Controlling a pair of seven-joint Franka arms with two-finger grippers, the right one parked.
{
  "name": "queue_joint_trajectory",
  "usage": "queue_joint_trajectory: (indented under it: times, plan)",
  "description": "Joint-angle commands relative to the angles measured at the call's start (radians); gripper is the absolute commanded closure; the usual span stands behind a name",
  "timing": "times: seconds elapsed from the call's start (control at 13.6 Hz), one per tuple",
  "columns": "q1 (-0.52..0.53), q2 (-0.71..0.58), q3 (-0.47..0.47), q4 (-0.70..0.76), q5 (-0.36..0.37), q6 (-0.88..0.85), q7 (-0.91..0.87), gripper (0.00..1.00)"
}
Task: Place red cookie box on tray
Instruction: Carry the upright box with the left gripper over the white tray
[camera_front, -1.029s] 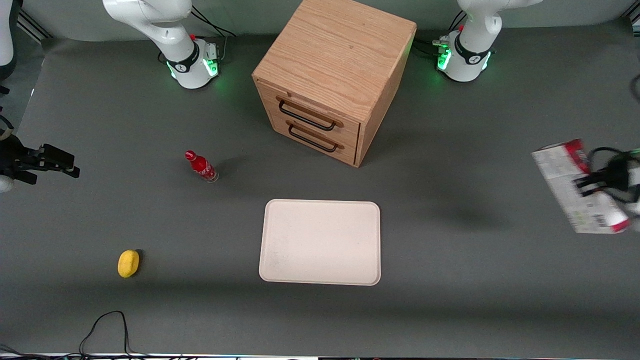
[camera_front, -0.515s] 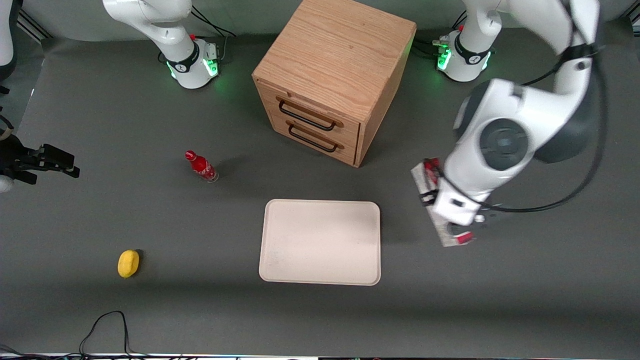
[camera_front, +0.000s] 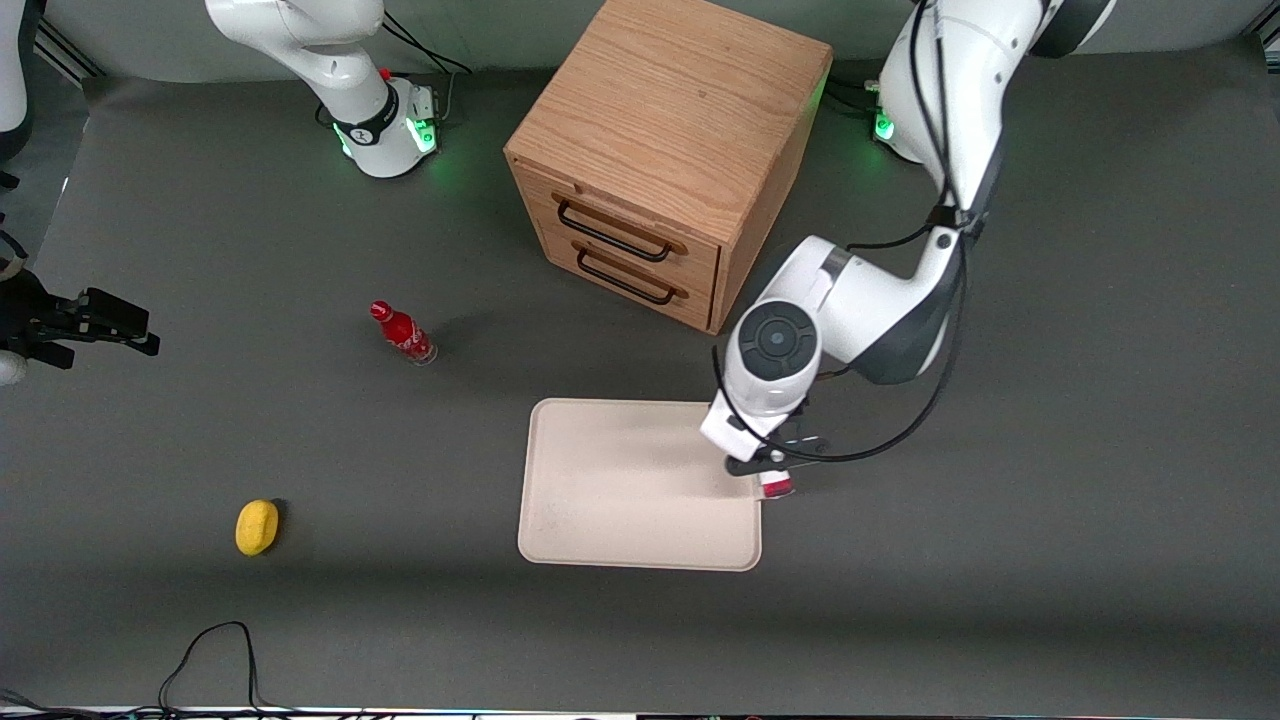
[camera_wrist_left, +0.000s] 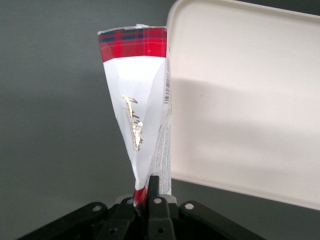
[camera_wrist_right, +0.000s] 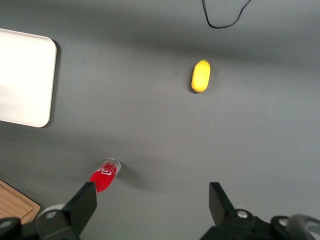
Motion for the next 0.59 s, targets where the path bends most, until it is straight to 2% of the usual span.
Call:
queue_joint_trajectory:
  times: [0.0,0.22,0.51]
  plan:
    - [-0.021,0.05,0.02,0.051,0.001,0.069,-0.004,1.0]
    - [-0.03,0.089,0.022,0.052,0.007,0.155,-0.004,1.0]
    - [-0.03,0.117,0.021,0.048,0.056,0.215,0.013,1.0]
